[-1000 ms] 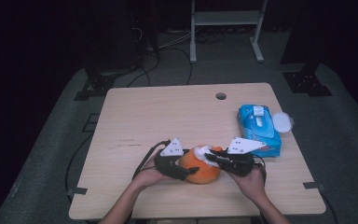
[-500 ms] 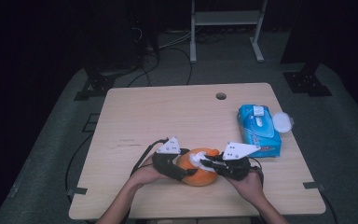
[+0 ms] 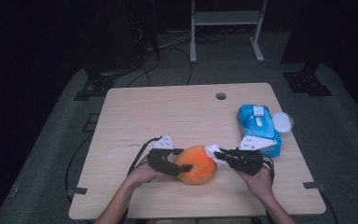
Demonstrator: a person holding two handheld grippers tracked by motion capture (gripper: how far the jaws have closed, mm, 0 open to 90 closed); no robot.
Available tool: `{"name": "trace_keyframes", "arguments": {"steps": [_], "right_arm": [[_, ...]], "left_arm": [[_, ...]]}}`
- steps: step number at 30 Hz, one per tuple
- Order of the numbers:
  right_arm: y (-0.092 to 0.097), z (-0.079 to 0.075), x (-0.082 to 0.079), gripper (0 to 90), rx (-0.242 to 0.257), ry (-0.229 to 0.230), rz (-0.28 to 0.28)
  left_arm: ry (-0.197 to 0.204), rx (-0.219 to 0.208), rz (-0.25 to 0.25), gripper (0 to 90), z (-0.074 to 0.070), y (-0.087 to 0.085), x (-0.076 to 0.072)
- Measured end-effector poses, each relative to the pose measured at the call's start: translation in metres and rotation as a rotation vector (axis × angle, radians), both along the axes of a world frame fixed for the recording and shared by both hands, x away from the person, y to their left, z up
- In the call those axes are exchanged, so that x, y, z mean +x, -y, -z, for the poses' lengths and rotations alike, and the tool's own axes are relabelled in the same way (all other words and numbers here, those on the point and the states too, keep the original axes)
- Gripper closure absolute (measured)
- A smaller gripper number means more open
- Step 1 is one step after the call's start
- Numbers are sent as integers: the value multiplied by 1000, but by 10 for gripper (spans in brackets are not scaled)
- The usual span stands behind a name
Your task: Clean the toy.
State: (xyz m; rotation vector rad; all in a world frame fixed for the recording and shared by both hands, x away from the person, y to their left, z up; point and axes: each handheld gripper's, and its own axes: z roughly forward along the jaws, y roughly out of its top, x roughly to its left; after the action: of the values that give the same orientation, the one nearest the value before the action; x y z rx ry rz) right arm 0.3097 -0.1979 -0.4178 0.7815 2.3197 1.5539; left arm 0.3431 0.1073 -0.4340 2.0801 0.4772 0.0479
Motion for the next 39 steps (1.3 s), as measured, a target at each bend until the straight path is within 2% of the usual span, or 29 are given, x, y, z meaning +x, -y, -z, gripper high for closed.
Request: {"name": "trace_keyframes", "arguments": {"steps": [3,5,7,10,14,18,21,26,29,31,33,37,39], "right_arm": [[-12,-3,-5,820,24,7,-54],[-21,-5,-8,820,20,23,-84],[-25,-7,-10,820,8,41,-88],[-21,-7,-5,820,6,38,-59],[-5,1,6,820,31,-9,-1],[5,6,10,820,28,-33,40],[7,7,10,819,34,-48,46],[-2,0,5,819,46,-20,26],[-11,-6,1,819,58,2,-12],[-16,-9,-1,819,46,16,-28],[-16,-9,-2,819,27,25,-28],[-10,-6,0,819,19,11,-32],[-8,-7,0,818,18,9,-44]], "left_arm": [[15,2,3,281,0,4,-2],[26,12,9,280,-1,5,-4],[28,14,9,281,-1,5,-5],[21,6,9,283,-1,4,-3],[18,-2,4,283,0,4,-3],[13,-6,2,280,0,3,-2],[14,-10,-7,268,0,5,-2],[60,16,-1,264,-6,13,-8],[99,39,14,263,-10,22,-15],[114,45,17,257,-11,26,-17],[104,24,20,246,-10,24,-16],[80,-28,32,175,-11,19,-12],[45,-52,16,127,-11,16,-8]]}}
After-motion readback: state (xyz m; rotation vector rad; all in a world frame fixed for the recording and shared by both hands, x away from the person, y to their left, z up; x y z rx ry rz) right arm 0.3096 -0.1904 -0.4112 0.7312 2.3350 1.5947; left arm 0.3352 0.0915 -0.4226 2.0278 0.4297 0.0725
